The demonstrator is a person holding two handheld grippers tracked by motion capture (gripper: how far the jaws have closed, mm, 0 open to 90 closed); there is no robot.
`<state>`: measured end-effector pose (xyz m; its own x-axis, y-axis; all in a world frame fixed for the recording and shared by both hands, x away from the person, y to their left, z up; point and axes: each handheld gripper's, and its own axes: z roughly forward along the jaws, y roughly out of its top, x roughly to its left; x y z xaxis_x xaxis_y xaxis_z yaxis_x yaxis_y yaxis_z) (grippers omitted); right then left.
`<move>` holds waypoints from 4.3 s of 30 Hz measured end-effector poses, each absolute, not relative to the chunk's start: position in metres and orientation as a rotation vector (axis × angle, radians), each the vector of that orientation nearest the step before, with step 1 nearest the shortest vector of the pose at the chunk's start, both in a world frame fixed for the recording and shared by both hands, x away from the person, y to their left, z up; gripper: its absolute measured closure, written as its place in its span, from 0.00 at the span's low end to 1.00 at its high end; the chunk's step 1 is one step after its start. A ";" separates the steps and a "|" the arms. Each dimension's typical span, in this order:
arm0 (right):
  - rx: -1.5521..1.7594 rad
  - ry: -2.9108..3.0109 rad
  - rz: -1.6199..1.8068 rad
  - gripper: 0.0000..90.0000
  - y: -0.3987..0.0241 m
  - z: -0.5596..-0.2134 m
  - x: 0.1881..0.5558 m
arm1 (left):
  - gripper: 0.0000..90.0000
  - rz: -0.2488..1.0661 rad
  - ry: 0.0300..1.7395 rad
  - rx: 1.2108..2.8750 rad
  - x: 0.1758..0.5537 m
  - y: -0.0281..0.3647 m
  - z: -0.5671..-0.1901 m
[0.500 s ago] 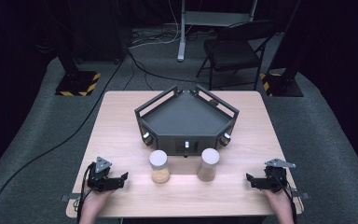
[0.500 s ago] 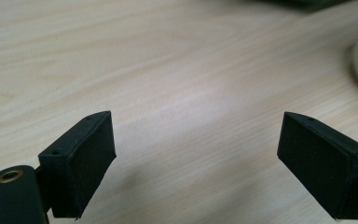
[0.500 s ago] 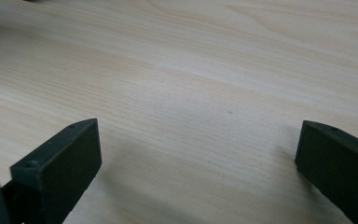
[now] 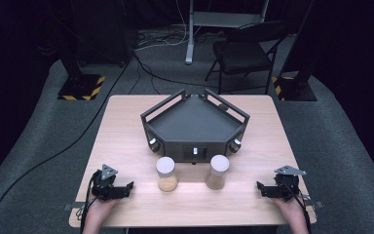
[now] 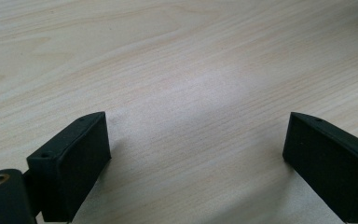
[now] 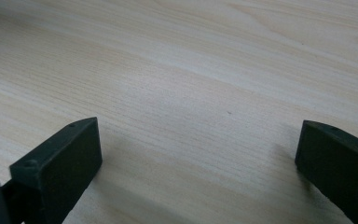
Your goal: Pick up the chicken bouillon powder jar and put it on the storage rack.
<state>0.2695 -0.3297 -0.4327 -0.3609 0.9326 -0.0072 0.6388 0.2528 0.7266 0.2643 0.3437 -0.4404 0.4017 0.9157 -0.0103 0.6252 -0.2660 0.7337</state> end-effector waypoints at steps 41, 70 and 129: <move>1.435 2.083 0.891 0.00 -0.327 -0.433 0.270 | 0.02 0.561 1.335 1.996 0.263 0.341 -0.440; 1.443 2.074 0.887 0.00 -0.327 -0.433 0.270 | 0.02 0.560 1.337 1.995 0.262 0.341 -0.440; 1.443 2.074 0.887 0.00 -0.327 -0.433 0.270 | 0.07 0.423 0.864 1.900 0.248 0.307 -0.388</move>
